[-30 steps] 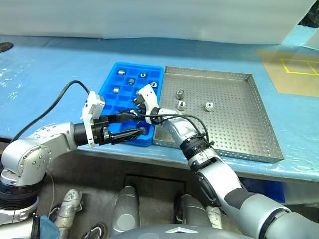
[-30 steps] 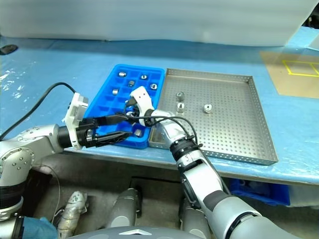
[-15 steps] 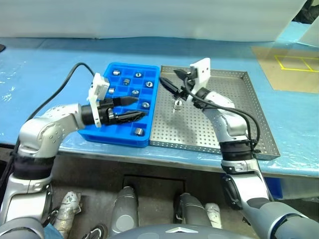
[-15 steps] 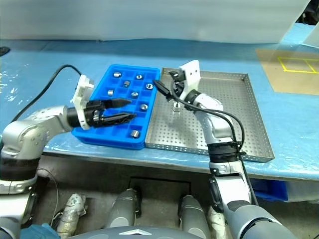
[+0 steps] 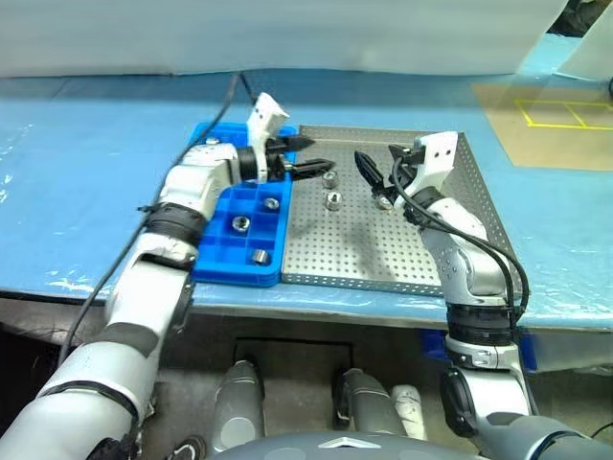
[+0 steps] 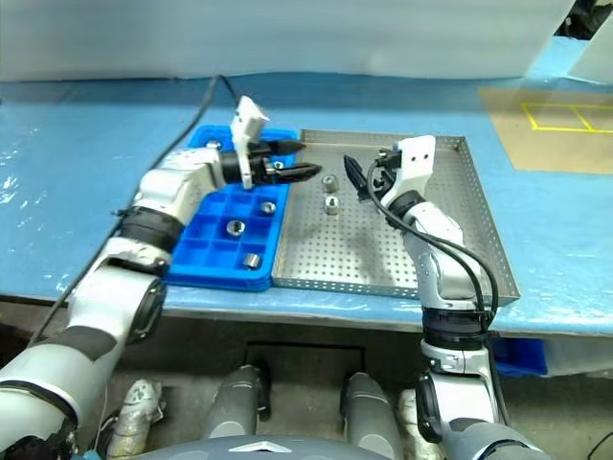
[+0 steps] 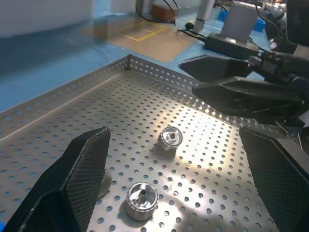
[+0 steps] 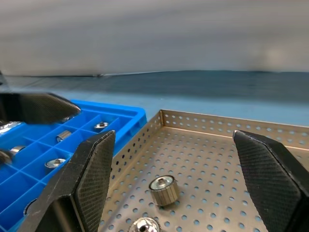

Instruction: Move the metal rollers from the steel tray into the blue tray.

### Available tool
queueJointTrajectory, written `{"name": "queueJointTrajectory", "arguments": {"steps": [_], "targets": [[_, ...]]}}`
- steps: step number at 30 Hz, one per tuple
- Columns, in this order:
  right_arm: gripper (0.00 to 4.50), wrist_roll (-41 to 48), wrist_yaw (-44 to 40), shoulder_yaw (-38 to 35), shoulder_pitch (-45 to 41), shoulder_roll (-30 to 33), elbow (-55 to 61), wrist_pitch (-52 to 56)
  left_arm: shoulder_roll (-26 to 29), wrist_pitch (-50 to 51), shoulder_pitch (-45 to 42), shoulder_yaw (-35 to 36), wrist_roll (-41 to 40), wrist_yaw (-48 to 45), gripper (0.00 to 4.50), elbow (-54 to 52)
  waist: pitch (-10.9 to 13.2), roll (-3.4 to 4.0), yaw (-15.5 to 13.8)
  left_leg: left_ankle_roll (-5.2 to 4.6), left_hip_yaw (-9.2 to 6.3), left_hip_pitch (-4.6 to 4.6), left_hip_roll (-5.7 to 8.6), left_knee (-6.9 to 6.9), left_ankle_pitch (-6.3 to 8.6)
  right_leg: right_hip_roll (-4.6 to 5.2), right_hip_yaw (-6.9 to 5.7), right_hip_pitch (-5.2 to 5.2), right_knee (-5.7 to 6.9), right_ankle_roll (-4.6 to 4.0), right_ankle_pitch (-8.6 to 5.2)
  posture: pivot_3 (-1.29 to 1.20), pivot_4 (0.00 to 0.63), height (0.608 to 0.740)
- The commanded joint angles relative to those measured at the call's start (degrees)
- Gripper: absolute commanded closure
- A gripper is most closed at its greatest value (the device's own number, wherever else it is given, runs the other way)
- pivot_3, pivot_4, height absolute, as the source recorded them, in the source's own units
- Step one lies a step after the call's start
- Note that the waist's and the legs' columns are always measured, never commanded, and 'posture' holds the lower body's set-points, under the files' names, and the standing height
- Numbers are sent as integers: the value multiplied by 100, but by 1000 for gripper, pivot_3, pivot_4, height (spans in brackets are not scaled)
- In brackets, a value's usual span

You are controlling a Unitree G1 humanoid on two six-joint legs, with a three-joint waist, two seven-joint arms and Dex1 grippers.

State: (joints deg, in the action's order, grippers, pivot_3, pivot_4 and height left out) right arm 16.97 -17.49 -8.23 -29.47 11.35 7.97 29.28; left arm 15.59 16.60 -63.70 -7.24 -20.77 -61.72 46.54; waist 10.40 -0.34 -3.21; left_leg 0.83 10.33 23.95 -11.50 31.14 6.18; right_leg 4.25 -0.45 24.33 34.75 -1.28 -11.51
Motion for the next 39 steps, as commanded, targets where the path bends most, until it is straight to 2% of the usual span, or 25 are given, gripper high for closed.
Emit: {"name": "queueJointTrajectory", "arguments": {"steps": [1, 6, 10, 15, 17, 20, 22, 24, 30, 39], "targets": [[461, 196, 132, -234, 8, 141, 623, 119, -32, -187, -420, 189, 20, -576, 0, 247, 0, 0, 63, -4, 0, 1, -3, 0, 2, -1, -4, 0, -1, -1, 0, -278, 150, 740], [461, 1202, -818, -462, 589, 945, 1135, 1159, 22, -136, -287, 60, 229, -1258, 0, 244, 0, 0, 68, -37, 2, -4, -6, 0, 23, 1, -8, -6, -7, -5, -3, -303, 150, 740], [461, 2672, -2491, -743, 1798, 2232, 1518, 2409, 147, -53, -214, -16, 412, -1746, 0, 368, 1, 2, 14, -52, 3, -13, -6, 9, 32, 9, -12, -32, -19, -5, -3, -304, 150, 740], [461, 2676, -3364, -678, 2018, 3108, 938, 2216, 50, -378, -247, -28, 819, -1634, 0, 1079, 3, 1, 52, -61, 4, -51, -14, 21, 38, 23, -10, -76, -26, -3, -3, -303, 150, 740], [461, 2592, -3539, -608, 1864, 3204, 724, 2025, -37, -557, -295, -6, 987, -1503, 0, 1378, 3, -2, 59, -61, 4, -85, -10, 24, 38, 32, -14, -111, -28, 24, -19, -303, 150, 740], [461, 2406, -3569, -437, 1596, 3125, 597, 1674, -255, -748, -428, 64, 1181, -1154, 0, 1820, 4, -2, 61, -60, -3, -87, -11, 27, 38, 39, -27, -113, -29, 40, -28, -302, 150, 740], [461, 2482, -3563, -391, 1529, 3035, 732, 1632, -336, -880, -464, 60, 1303, -1093, 0, 1972, 4, -2, 49, -60, -3, -82, -10, 26, 38, 43, -32, -113, -28, 38, -27, -306, 150, 740], [461, 2534, -3577, -330, 1512, 2959, 961, 1557, -461, -981, -476, 14, 1450, -1004, 0, 2111, 4, -2, 48, -63, -2, -74, -10, 26, 39, 44, -38, -113, -28, 2, -6, -309, 150, 740], [461, 2446, -3484, -135, 1300, 2741, 1386, 1201, -755, -1155, -484, 30, 1799, -508, 0, 2488, 1, 3, 50, -82, -2, -44, -19, 13, 51, 44, -66, -105, -62, -1, -7, -332, 150, 740], [461, 2027, -3413, 74, 1266, 2578, 1408, 487, -1052, -1234, -426, 45, 2164, -94, 0, 2730, -8, 17, 66, -99, -2, -64, 15, 13, 62, 86, -76, -147, -88, 0, -7, -359, 150, 740]]}}
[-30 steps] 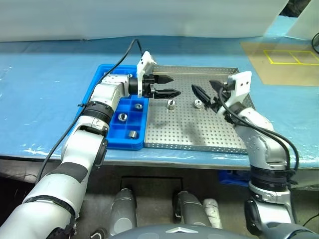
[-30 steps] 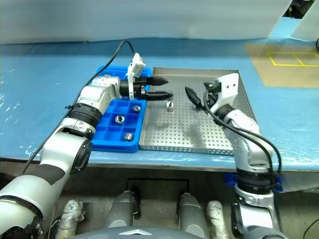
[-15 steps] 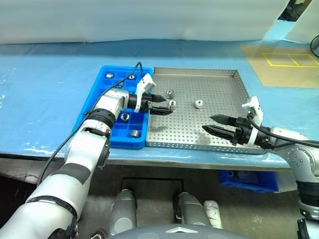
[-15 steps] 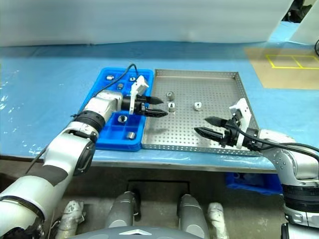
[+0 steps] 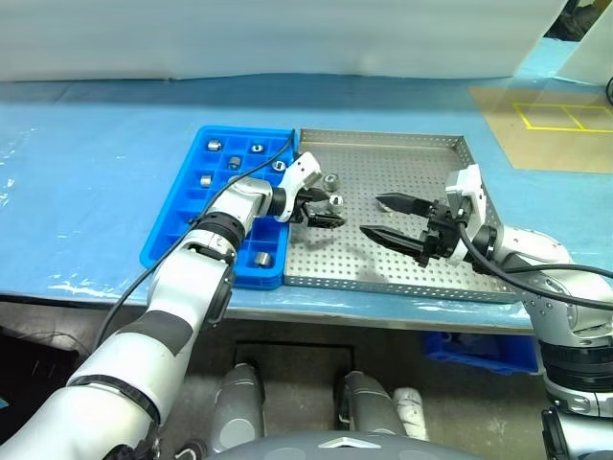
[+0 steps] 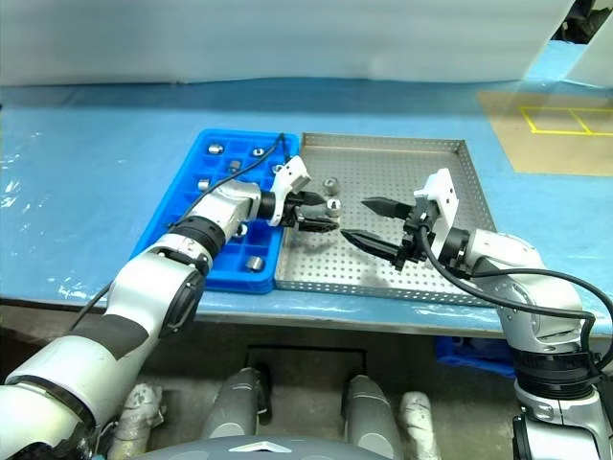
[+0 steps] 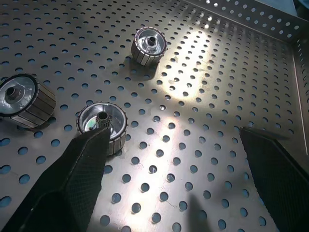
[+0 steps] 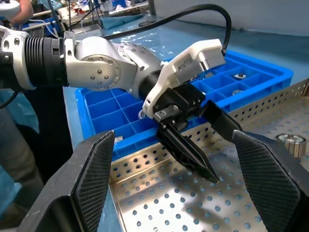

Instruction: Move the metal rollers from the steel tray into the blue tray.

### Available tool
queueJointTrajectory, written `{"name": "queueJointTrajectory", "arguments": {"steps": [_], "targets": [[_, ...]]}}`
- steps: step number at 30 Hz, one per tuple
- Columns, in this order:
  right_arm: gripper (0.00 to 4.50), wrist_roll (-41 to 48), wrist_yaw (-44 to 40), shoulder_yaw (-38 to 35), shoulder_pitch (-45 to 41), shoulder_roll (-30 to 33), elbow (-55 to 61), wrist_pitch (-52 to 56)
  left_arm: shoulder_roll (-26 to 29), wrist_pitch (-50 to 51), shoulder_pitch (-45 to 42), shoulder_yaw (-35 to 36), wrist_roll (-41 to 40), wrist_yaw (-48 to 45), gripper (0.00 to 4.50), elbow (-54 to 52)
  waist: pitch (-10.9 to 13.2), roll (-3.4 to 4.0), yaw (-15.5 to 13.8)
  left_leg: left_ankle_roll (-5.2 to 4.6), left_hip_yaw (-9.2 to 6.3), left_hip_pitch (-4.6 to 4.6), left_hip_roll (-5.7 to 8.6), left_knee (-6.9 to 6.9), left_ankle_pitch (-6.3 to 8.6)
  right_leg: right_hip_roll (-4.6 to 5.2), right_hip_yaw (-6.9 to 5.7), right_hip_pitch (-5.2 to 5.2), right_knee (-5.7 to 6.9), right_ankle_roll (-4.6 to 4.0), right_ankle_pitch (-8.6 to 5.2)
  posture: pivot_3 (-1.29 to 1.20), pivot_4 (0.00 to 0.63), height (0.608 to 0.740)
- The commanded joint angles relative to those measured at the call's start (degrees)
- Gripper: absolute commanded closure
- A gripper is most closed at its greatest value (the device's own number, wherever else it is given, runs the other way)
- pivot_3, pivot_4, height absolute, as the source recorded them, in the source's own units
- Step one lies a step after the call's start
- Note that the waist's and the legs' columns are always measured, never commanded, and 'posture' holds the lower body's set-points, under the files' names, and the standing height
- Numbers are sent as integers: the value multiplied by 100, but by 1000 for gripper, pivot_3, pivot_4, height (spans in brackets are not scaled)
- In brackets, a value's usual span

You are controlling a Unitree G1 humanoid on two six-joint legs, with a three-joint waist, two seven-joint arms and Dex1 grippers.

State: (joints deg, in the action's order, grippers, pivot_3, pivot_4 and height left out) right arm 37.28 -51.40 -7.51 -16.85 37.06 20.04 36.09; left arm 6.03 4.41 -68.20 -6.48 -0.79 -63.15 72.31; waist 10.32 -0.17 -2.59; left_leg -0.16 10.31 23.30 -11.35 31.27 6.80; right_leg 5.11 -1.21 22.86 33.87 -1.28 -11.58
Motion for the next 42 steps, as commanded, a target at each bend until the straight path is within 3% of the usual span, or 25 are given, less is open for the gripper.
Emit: {"name": "queueJointTrajectory", "arguments": {"steps": [1, 17, 36, 42], "targets": [[461, 18, -6, 8, 13, 3, 240, -176, -116, -65, 39, -38, 205, 87, 0, 156, -1, 1, 7, -5, -1, -2, 6, 0, 3, 7, 0, -5, -4, 0, 0, -363, 150, 740], [461, -120, 578, 74, 143, -77, 363, -104, -891, -905, 109, -156, 1112, 3069, 0, 437, -2, 3, 77, -19, -12, 21, 18, -3, 11, 17, -2, 13, -19, 7, -3, -409, 150, 740], [461, -101, 986, 25, 326, -84, 431, -6, -1143, -599, 163, -383, 1612, 3454, 0, 469, -3, 4, 107, -27, -15, 30, 32, -6, 16, 28, -3, 16, -35, 13, -7, -408, 150, 740], [461, -175, 1009, 69, 371, -103, 360, -63, -1175, -725, 16, -120, 1373, 3354, 0, 387, -2, 4, 110, -33, -17, 36, 34, -10, 20, 30, -4, 17, -47, 14, -7, -397, 150, 740]]}}
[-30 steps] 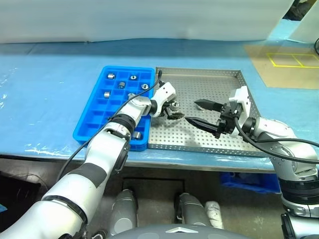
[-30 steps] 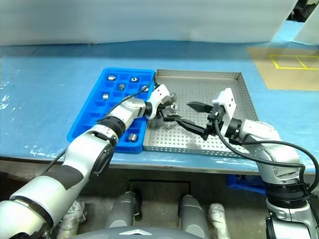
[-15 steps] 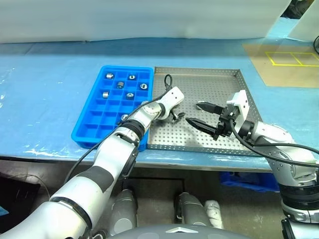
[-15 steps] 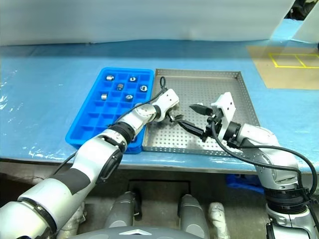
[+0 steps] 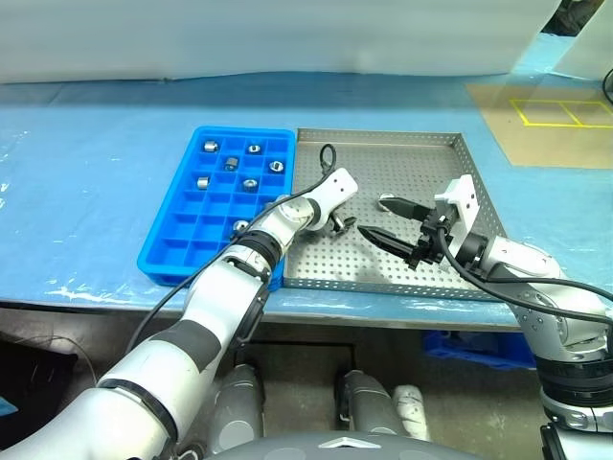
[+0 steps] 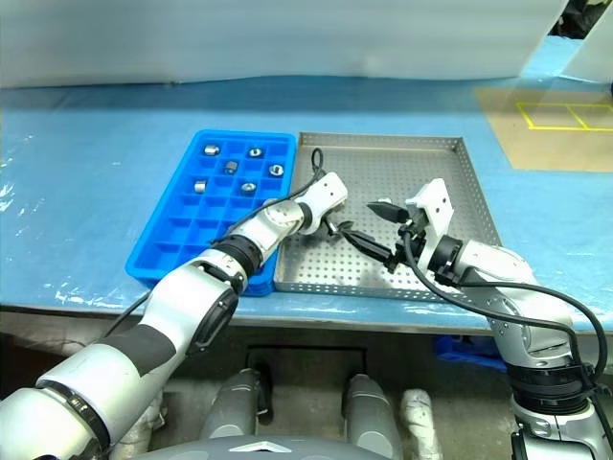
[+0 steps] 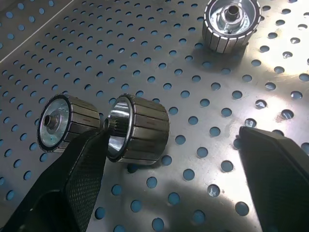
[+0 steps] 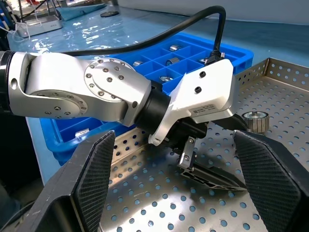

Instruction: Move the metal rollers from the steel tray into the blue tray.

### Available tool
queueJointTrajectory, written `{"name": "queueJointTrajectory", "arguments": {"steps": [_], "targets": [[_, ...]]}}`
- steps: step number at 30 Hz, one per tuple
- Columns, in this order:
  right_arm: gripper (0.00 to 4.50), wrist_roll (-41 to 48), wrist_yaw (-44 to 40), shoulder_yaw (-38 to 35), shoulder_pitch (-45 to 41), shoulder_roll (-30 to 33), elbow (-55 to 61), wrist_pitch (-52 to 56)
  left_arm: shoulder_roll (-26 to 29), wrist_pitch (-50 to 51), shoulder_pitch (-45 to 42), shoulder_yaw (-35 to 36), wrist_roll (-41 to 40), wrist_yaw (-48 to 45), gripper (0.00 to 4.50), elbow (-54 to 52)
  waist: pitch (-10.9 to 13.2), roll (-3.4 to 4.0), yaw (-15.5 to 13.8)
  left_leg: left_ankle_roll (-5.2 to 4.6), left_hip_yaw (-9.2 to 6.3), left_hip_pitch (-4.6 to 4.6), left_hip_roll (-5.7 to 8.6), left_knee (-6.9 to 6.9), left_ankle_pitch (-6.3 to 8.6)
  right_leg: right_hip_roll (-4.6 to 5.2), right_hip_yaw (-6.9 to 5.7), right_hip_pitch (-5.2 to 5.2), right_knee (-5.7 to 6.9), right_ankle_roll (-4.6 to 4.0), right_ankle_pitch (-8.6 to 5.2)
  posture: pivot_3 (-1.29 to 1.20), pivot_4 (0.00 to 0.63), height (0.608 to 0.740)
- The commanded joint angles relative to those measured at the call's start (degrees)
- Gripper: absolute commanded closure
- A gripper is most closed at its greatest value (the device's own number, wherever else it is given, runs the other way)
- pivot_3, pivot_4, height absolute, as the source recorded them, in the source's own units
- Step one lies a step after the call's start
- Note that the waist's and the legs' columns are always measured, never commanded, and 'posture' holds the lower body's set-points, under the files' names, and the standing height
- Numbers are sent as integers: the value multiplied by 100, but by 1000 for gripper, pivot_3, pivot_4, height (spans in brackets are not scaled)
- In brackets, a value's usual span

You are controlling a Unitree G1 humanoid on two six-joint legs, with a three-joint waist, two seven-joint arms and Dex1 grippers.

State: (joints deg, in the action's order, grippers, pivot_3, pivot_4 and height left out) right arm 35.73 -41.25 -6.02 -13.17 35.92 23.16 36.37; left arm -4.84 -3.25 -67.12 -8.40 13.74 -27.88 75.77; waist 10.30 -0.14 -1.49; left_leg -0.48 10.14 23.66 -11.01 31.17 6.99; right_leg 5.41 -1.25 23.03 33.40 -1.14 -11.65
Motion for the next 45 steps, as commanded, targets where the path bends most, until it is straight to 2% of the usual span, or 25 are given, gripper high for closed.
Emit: {"name": "queueJointTrajectory", "arguments": {"steps": [1, 9, 12, 19, 31, 33, 35, 45], "targets": [[461, -42, -12, -64, 26, 15, 39, -100, -103, 39, -116, 91, -107, -275, 0, 26, 0, 0, -1, -3, 0, 2, 0, 0, 2, 0, -1, 1, -3, 0, 0, -394, 150, 740], [461, -228, -66, 67, 1, 25, -89, -121, -225, -4, -79, 27, -64, -768, 0, -31, 0, 1, -1, -31, 0, 24, 3, -3, 20, 7, -2, 7, -36, 0, 0, -384, 150, 740], [414, -262, -84, 77, 8, 27, -111, -118, -242, -46, -20, -20, -20, -780, 643, -37, 0, 1, 2, -37, 0, 37, 5, -3, 24, 12, 0, 19, -38, 0, 0, -385, 150, 740], [414, -308, -72, 66, 59, 5, -100, -104, -203, -93, 83, -193, 131, -664, 2952, -19, -1, 2, 43, -41, 1, 36, 4, -1, 26, 12, 0, 19, -38, 0, 0, -390, 150, 740], [414, -430, -75, 93, 109, 32, -136, -118, -171, -268, -32, -100, 138, -104, 2952, -29, -1, 3, 59, -41, 1, 35, 6, 1, 27, 13, 1, 17, -37, 0, 1, -394, 150, 740], [414, -444, -70, 107, 109, 15, -138, -111, -120, -326, -111, -85, 139, 16, 3576, -37, -1, 3, 68, -41, 1, 35, 5, 1, 26, 13, 1, 18, -37, 0, 1, -399, 150, 740], [414, -457, -75, 151, 114, 5, -116, -105, -51, -416, -215, -139, 196, 64, 3693, -61, -1, 3, 72, -41, 1, 35, 5, 0, 26, 12, 2, 20, -37, 0, 1, -406, 150, 740], [414, -509, 13, 240, 95, -113, -120, -174, 378, -491, -530, 1, 38, -858, 3692, -105, 0, 3, 71, -44, 2, 41, 5, -3, 28, 12, 4, 26, -40, 0, 1, -425, 150, 740]]}}
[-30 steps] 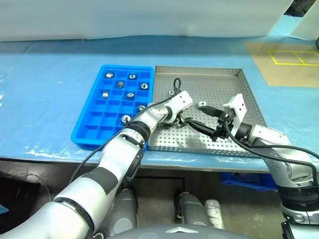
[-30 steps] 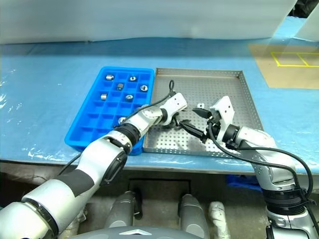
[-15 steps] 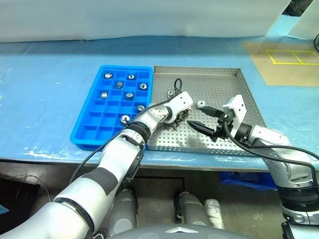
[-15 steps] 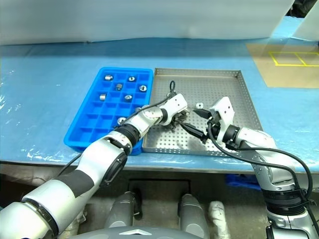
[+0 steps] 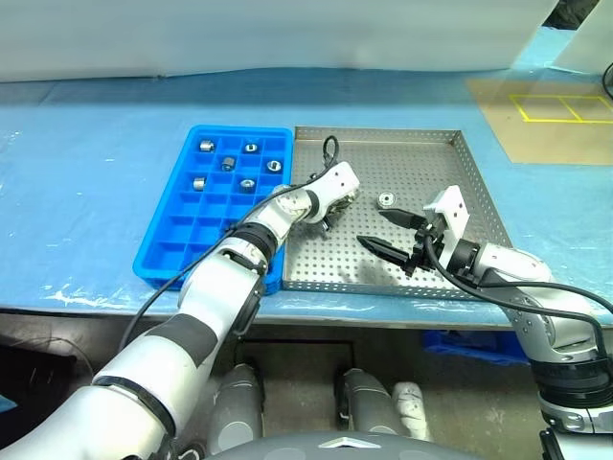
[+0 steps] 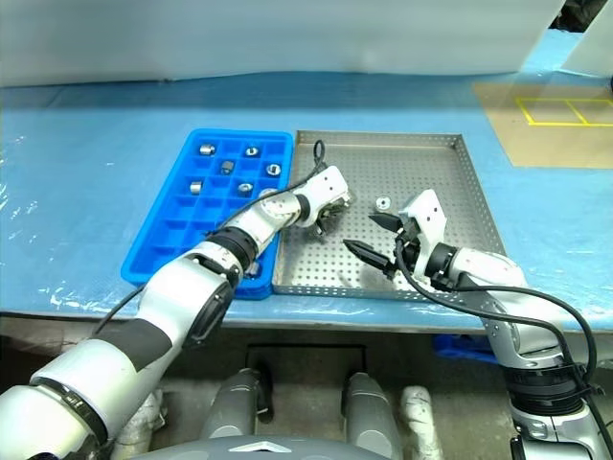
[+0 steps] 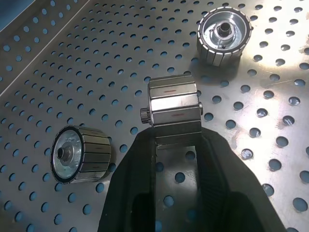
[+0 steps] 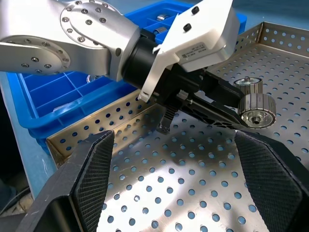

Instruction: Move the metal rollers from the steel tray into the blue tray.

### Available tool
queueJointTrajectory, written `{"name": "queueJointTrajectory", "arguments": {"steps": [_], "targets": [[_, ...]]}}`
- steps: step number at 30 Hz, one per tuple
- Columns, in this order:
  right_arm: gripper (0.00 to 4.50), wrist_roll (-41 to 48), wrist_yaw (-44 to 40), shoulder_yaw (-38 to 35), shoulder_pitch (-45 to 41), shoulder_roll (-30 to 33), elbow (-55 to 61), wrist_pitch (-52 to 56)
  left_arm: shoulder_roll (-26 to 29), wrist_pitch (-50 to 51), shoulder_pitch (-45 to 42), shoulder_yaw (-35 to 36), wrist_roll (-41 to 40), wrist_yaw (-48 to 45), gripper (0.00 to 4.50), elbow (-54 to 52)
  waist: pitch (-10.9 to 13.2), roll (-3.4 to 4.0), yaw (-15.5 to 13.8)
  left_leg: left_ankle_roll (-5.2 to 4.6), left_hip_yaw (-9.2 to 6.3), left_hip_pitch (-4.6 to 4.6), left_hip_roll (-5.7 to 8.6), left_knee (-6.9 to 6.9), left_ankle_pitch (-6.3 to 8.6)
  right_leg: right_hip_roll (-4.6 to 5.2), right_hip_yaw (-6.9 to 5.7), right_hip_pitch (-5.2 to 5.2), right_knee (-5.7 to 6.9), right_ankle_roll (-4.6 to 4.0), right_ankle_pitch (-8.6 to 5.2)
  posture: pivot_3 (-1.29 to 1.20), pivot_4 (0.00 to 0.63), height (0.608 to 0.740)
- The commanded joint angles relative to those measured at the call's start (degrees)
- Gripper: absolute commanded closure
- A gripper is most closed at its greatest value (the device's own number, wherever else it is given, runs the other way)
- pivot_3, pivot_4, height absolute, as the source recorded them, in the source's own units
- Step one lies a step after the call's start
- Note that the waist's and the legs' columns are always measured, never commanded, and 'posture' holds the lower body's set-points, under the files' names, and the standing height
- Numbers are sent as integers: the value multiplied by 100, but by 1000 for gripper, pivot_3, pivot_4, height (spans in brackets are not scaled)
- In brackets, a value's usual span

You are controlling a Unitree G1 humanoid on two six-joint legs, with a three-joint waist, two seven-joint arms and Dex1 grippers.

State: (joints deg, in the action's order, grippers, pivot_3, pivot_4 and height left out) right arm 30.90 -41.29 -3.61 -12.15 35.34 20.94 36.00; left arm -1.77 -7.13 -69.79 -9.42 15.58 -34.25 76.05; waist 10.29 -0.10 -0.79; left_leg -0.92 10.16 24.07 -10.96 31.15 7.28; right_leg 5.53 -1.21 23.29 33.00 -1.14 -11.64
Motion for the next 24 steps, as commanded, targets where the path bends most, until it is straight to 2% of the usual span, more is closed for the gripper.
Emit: {"name": "queueJointTrajectory", "arguments": {"steps": [1, 7, 13, 16, 18, 21, 24], "targets": [[414, -36, 29, 9, -5, -78, 111, -146, 115, -106, -301, 145, -187, -320, 3692, -139, 0, 0, 3, 0, 0, 0, 0, 0, 0, 0, 0, 0, 0, 0, 0, -425, 150, 740], [414, -101, 28, 84, -46, -164, 60, -209, 254, -39, -408, 318, -353, -526, 3692, -116, 0, 1, 1, 0, 1, 0, 1, 0, 0, 0, 1, 0, 1, 0, 0, -425, 150, 740], [414, -146, 11, 207, -141, -247, 27, -226, 383, -126, -434, 432, -544, -1182, 3692, -218, 1, 1, 1, 0, 1, 0, -1, 0, 0, 0, 1, 1, 1, 0, 0, -420, 150, 740], [414, -139, 22, 287, -161, -298, 110, -192, 576, -139, -489, 631, -842, -1882, 3692, -349, 1, 1, 3, 0, 2, 0, -1, 0, 0, 0, 2, 3, 2, -1, 0, -416, 150, 740], [414, -121, 44, 316, -174, -339, 169, -165, 848, -4, -525, 844, -1179, -2708, 3692, -542, 2, 2, 3, 1, 2, 0, -3, -2, 0, -1, 2, 4, 4, -1, 0, -409, 150, 740], [414, -115, 71, 368, -277, -424, 191, -169, 1388, 387, -509, 1016, -1560, -3844, 3692, -880, 3, 3, 17, 2, 4, -1, -4, -6, -1, -2, 4, 9, 6, -1, 0, -391, 150, 740], [414, -52, 56, 375, -449, -480, 195, -131, 1894, 531, -360, 893, -1592, -4505, 3692, -1225, 3, 5, 9, 6, 10, -2, -7, -9, -3, -6, 11, 21, 16, -1, 0, -363, 150, 740]]}}
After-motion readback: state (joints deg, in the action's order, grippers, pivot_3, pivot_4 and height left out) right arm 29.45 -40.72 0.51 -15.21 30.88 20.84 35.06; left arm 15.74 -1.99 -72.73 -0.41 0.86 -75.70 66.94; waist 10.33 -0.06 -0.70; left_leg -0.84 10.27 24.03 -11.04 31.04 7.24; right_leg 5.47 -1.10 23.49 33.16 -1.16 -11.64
